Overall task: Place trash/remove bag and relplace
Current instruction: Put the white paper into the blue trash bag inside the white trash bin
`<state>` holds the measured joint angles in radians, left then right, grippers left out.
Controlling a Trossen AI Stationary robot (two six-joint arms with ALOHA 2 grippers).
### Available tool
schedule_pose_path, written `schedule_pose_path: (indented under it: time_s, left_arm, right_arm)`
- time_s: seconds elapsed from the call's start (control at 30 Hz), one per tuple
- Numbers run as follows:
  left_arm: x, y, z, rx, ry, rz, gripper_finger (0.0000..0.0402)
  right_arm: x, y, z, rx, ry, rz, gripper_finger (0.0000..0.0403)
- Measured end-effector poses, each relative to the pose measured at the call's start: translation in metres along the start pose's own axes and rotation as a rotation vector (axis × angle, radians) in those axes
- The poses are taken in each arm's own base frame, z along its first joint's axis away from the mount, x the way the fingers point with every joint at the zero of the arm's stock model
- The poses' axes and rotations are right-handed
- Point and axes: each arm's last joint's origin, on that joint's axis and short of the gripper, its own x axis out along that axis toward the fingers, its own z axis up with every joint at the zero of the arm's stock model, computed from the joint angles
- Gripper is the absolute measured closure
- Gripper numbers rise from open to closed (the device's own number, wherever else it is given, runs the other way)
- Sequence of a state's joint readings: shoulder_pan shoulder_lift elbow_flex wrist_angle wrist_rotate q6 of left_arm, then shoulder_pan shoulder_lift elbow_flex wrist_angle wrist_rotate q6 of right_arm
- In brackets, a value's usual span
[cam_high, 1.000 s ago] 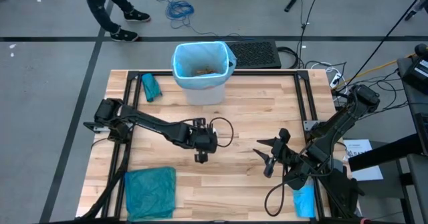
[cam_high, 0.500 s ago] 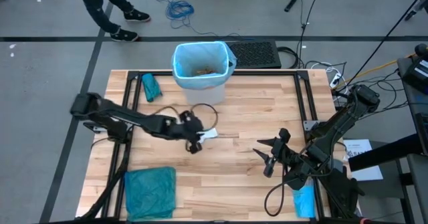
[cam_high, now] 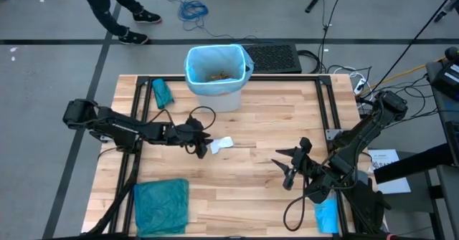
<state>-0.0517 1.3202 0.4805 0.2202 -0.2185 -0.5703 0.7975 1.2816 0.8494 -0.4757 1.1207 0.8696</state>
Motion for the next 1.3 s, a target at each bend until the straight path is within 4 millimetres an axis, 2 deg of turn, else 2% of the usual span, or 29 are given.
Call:
schedule_pose_path:
  time_s: [0.2,0.43,1.17,1.3]
  left_arm:
    - [0.002,0.004,-0.004,0.012,0.015,0.069,0.0267]
    - [0.017,0.008,-0.018,0.007,0.082,0.115,0.0267]
    - [0.039,0.007,-0.027,0.0,0.069,0.084,0.0267]
    - [0.042,0.005,-0.026,-0.01,0.04,0.051,0.0283]
  right_arm:
    - [0.0,0.0,0.0,0.0,0.0,-0.001,0.0243]
    - [0.0,0.0,0.0,-0.001,0.0,-0.001,0.0243]
    - [0.0,-0.001,0.0,-0.002,0.0,-0.004,0.0243]
    - [0.0,0.0,0.0,-0.001,0.0,-0.003,0.0243]
